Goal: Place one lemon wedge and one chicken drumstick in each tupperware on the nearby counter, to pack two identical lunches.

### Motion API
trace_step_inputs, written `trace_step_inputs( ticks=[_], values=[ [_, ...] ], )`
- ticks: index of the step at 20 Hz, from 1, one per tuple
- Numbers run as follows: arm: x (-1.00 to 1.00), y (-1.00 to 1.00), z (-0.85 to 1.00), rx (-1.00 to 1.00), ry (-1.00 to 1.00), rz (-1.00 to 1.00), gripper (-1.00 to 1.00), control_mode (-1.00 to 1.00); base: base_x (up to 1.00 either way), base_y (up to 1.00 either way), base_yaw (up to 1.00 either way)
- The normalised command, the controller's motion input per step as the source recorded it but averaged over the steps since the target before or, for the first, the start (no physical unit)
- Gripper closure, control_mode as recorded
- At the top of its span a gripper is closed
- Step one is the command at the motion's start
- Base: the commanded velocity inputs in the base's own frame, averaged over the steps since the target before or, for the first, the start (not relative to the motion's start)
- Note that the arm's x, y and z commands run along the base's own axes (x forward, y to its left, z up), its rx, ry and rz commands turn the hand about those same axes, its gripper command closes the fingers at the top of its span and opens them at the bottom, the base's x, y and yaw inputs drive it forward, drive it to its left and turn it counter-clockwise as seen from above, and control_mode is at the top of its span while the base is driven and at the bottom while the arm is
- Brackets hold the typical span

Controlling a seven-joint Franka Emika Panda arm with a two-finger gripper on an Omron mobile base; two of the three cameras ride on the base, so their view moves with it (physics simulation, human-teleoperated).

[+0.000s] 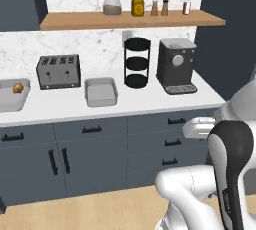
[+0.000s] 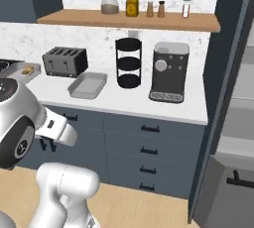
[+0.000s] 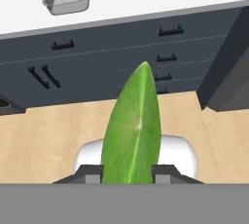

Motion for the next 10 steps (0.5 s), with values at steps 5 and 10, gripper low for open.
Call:
trace_step_inputs(
  ticks=[5, 10],
  values=[
    [0.0, 0.0, 0.0, 0.0, 0.0, 0.0, 1.0, 1.0, 0.68, 1.0, 0.0],
    [0.0, 0.0, 0.0, 0.0, 0.0, 0.0, 1.0, 1.0, 0.82, 0.96, 0.0]
  ],
)
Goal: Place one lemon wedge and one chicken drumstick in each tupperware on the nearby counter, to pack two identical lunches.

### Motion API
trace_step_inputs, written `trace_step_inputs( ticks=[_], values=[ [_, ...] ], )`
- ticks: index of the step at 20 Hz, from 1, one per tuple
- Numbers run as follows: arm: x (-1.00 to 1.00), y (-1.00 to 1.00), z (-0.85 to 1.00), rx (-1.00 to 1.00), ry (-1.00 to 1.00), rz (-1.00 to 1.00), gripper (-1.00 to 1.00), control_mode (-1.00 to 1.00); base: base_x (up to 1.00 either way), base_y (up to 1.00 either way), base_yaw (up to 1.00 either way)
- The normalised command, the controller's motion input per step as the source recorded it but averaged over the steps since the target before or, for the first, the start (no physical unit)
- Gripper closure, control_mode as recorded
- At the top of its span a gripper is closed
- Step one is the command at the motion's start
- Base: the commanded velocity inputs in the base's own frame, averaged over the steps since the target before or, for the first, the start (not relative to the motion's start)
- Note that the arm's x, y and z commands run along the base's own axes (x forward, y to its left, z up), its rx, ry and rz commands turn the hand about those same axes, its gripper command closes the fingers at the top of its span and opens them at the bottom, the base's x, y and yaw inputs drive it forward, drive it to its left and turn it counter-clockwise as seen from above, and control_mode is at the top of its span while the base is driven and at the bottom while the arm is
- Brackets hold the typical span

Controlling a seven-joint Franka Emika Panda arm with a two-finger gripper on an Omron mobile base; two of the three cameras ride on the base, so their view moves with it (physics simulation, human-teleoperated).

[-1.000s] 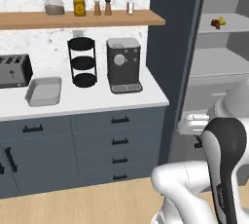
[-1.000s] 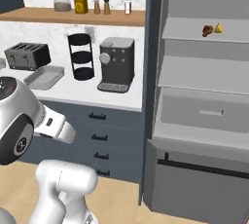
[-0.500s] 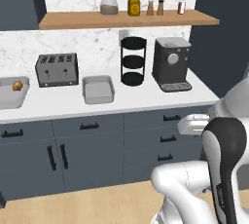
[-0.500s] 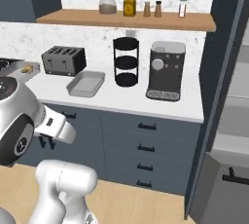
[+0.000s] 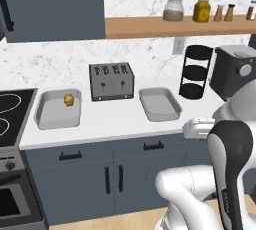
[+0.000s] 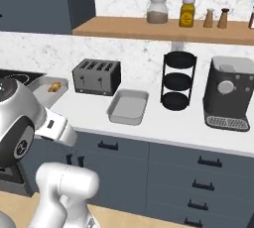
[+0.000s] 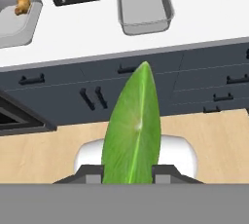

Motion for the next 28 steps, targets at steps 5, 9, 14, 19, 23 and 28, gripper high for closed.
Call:
trace_step_inputs(
  ticks=[5, 9, 14, 19, 23, 28],
  values=[
    [0.0, 0.0, 0.0, 0.0, 0.0, 0.0, 1.0, 1.0, 0.66, 0.73, 0.0],
    [0.0, 0.0, 0.0, 0.0, 0.0, 0.0, 1.0, 1.0, 0.47, 0.6, 0.0],
    [0.0, 0.0, 0.0, 0.0, 0.0, 0.0, 1.0, 1.0, 0.46, 0.58, 0.0],
    [0.0, 0.0, 0.0, 0.0, 0.0, 0.0, 1.0, 1.0, 0.51, 0.6, 0.0],
    [0.0, 0.0, 0.0, 0.0, 0.0, 0.0, 1.0, 1.0, 0.44, 0.6, 0.0],
    [0.0, 0.0, 0.0, 0.0, 0.0, 0.0, 1.0, 1.0, 0.4, 0.52, 0.0]
  ],
)
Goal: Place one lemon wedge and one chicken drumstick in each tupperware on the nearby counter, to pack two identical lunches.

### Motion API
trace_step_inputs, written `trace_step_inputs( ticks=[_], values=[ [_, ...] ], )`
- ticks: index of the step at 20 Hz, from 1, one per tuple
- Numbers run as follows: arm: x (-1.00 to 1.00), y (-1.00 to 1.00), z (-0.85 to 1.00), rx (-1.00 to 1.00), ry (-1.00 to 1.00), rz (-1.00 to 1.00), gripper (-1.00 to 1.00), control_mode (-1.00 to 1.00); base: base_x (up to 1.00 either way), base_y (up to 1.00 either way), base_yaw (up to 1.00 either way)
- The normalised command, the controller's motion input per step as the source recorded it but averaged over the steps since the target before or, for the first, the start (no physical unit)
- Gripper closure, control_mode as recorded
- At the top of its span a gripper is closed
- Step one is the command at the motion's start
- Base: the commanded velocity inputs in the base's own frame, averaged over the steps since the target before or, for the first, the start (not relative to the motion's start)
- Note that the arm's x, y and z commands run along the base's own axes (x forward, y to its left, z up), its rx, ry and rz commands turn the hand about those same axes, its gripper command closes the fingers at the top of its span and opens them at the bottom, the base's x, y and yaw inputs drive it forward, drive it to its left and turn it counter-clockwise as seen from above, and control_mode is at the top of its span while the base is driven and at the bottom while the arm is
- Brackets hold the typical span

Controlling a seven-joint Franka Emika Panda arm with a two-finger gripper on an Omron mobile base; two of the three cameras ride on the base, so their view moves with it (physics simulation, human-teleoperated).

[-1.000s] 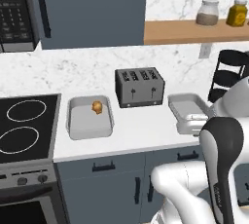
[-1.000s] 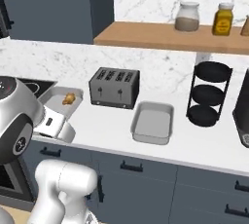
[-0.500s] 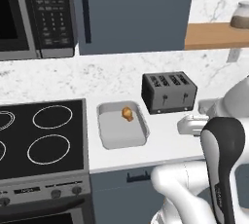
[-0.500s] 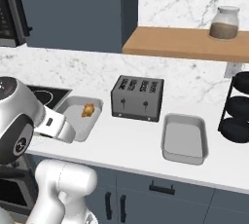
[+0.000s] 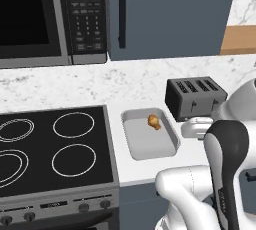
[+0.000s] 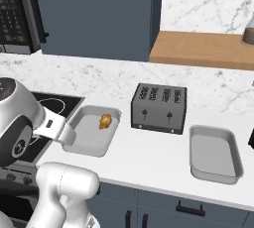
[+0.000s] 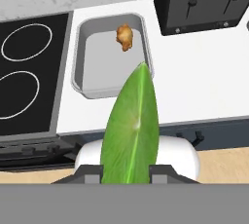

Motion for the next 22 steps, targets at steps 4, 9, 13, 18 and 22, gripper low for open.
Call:
trace_step_inputs(
  ticks=[4, 9, 13, 18, 22],
  values=[
    [0.0, 0.0, 0.0, 0.0, 0.0, 0.0, 1.0, 1.0, 0.32, 0.31, 0.0],
    [0.0, 0.0, 0.0, 0.0, 0.0, 0.0, 1.0, 1.0, 0.29, 0.01, 0.0],
    [0.0, 0.0, 0.0, 0.0, 0.0, 0.0, 1.0, 1.0, 0.42, 0.05, 0.0],
    [0.62, 0.19, -0.16, -0.07, 0.01, 0.0, 1.0, -1.0, 0.0, 0.0, 0.0],
    [0.92, 0.29, -0.52, -0.24, 0.19, 0.09, 1.0, -1.0, 0.0, 0.0, 0.0]
  ],
)
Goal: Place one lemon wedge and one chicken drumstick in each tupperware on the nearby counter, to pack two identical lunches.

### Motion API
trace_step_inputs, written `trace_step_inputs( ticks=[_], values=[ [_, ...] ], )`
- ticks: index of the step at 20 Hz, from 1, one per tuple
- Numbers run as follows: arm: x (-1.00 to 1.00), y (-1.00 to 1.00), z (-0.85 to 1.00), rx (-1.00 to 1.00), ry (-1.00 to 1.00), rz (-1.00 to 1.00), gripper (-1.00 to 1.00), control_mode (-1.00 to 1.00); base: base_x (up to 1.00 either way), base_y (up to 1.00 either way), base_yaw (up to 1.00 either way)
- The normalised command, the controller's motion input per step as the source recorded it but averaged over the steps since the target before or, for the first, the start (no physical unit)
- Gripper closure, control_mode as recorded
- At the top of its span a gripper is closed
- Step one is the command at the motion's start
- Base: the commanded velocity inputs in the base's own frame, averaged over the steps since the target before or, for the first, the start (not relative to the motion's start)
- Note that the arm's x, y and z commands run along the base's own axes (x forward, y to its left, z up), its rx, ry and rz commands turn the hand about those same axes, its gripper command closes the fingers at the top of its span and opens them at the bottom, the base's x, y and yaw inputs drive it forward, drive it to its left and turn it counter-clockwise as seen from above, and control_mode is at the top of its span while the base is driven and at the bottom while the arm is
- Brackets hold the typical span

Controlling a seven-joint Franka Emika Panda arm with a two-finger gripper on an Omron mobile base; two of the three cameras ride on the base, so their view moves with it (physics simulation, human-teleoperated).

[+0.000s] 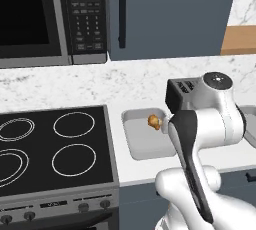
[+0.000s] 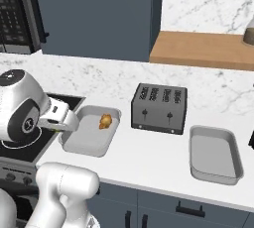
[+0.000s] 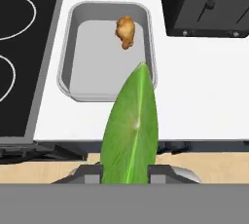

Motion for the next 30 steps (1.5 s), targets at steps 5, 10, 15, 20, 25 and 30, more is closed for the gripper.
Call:
trace_step_inputs(
  ticks=[5, 10, 15, 20, 25, 30],
  values=[
    [0.98, 0.24, -0.56, -0.04, 0.01, 0.03, 1.0, -1.0, 0.0, 0.0, 0.0],
    [1.0, 0.04, -0.37, 0.05, 0.06, 0.0, 1.0, -1.0, 0.0, 0.0, 0.0],
    [1.0, 0.07, -0.24, 0.03, 0.06, 0.0, 1.0, -1.0, 0.0, 0.0, 0.0],
    [1.0, 0.1, -0.23, 0.06, 0.04, 0.01, 1.0, -1.0, 0.0, 0.0, 0.0],
    [0.87, 0.12, -0.43, 0.07, 0.14, 0.03, 1.0, -1.0, 0.0, 0.0, 0.0],
    [0.56, 0.16, -0.64, 0.0, 0.03, 0.0, 1.0, -1.0, 0.0, 0.0, 0.0]
  ],
)
